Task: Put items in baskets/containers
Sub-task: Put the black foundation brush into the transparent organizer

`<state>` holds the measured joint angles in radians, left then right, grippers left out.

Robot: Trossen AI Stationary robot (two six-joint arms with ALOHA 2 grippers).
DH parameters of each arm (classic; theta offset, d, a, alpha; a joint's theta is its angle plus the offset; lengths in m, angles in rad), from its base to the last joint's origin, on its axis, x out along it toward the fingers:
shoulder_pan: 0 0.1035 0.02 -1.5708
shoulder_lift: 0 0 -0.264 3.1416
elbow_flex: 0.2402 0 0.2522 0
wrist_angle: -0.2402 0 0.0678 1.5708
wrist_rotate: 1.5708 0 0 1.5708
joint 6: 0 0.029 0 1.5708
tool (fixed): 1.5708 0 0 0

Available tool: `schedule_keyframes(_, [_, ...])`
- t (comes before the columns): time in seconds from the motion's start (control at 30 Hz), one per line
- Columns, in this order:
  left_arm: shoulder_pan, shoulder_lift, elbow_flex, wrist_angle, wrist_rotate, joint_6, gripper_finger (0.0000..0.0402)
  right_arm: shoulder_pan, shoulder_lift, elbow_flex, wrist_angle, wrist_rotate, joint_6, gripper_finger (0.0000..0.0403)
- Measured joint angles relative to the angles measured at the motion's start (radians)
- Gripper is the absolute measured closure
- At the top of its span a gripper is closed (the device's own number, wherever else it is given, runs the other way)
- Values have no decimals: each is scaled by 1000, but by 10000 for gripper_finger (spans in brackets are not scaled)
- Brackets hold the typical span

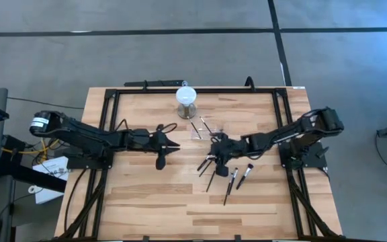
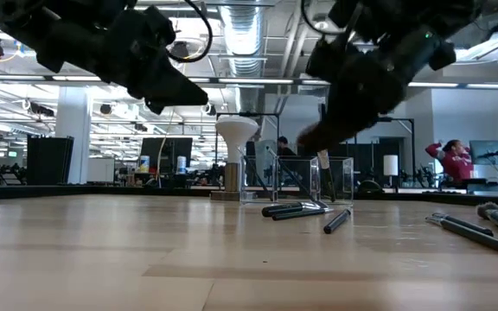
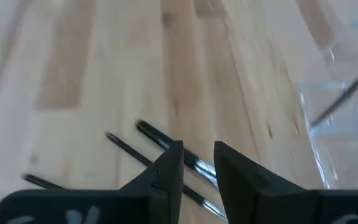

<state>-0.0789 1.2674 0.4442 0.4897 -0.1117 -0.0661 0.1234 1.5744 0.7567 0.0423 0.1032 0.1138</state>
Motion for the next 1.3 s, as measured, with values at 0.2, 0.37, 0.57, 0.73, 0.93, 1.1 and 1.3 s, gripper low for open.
schedule_keyframes(0.2, [19, -57, 2, 6, 0, 1, 339, -50, 69, 55, -87, -22, -44, 281])
schedule_keyframes(0.37, [19, -86, 1, 9, 0, 2, 339, -73, 136, 57, -86, -64, -90, 249])
schedule_keyframes(0.57, [19, -92, 1, 5, 0, 33, 339, -80, 211, 63, -56, -54, -112, 237])
schedule_keyframes(0.73, [19, -92, 1, 5, 1, 35, 339, -67, 227, 86, -72, -51, -134, 252])
schedule_keyframes(0.93, [20, -92, 1, 5, 1, 39, 339, -65, 233, 132, -94, -49, -117, 292])
schedule_keyframes(1.1, [20, -92, 1, 5, 1, 35, 339, -62, 232, 135, -100, -51, -62, 330])
schedule_keyframes(1.3, [19, -92, 1, 5, 2, 32, 339, -58, 229, 137, -139, -48, -9, 385])
